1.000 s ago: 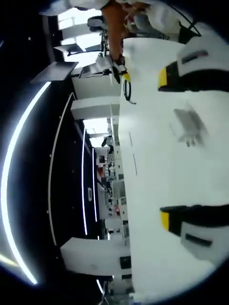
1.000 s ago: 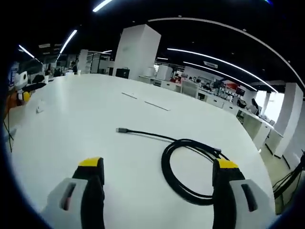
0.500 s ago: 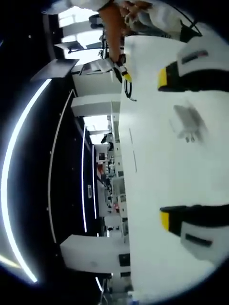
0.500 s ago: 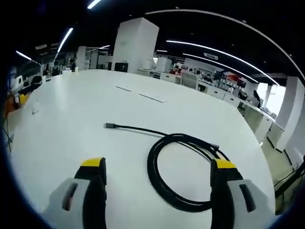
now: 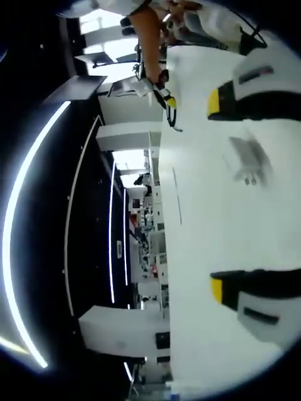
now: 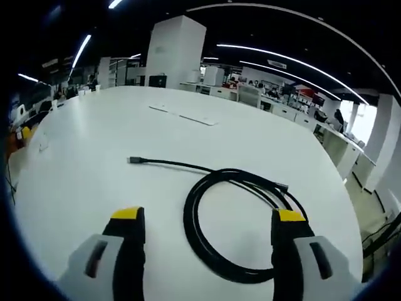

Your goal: Plug the desk Type‑C cable into the charger adapter.

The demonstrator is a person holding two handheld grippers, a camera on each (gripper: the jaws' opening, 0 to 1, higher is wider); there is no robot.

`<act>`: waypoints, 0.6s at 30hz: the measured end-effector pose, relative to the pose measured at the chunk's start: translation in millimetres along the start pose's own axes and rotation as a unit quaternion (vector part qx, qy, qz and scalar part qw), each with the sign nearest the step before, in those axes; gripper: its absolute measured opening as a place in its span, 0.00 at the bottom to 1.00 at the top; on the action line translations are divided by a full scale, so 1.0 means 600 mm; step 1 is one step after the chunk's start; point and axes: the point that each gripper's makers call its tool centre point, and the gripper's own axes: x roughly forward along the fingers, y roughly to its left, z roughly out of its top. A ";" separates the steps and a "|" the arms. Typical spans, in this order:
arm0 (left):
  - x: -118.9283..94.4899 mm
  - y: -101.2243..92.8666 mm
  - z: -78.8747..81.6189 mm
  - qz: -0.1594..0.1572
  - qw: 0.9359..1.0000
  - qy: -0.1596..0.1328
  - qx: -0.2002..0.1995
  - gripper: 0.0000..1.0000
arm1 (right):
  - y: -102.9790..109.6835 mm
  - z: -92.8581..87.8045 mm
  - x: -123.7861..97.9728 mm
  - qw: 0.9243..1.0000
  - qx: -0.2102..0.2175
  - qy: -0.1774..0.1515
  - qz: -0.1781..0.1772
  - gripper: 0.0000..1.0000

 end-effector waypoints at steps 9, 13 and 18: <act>-0.002 0.004 -0.001 0.003 1.000 0.001 0.000 1.00 | 0.000 -0.005 0.006 1.000 0.001 0.017 0.013 0.71; -0.002 0.003 -0.002 0.001 1.000 0.002 0.000 1.00 | -0.002 -0.007 0.010 1.000 0.000 0.025 0.016 0.68; -0.004 0.005 -0.001 0.004 1.000 0.000 0.003 0.99 | -0.003 -0.010 0.013 0.999 0.004 0.033 0.022 0.59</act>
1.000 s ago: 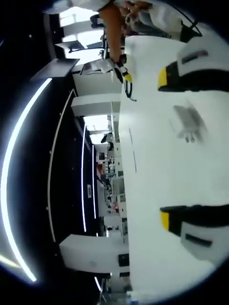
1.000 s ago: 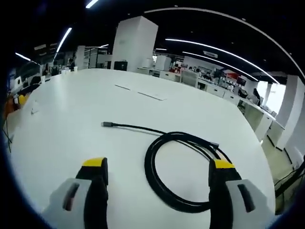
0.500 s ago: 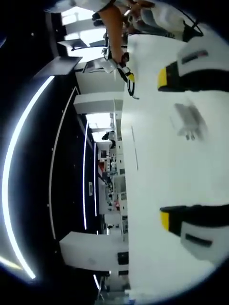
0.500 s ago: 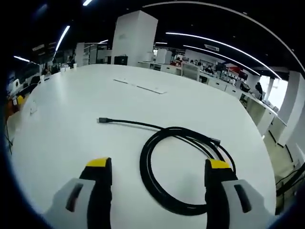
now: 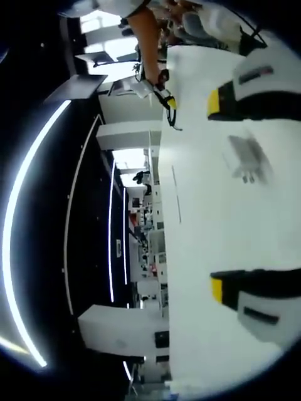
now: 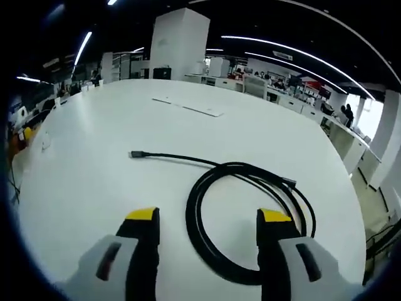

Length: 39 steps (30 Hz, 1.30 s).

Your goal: Plug the desk Type‑C cable into the charger adapter.

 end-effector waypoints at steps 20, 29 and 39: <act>-0.012 0.013 0.004 0.012 1.000 -0.004 0.001 0.99 | 0.008 -0.002 0.004 0.999 0.033 0.013 0.028 0.32; -0.012 0.013 0.002 0.011 1.000 -0.002 -0.001 0.99 | 0.018 -0.004 0.005 0.998 0.034 0.023 0.039 0.22; -0.013 0.010 0.001 0.010 1.000 0.001 -0.002 0.99 | 0.040 -0.007 0.001 0.998 0.037 0.027 0.050 0.12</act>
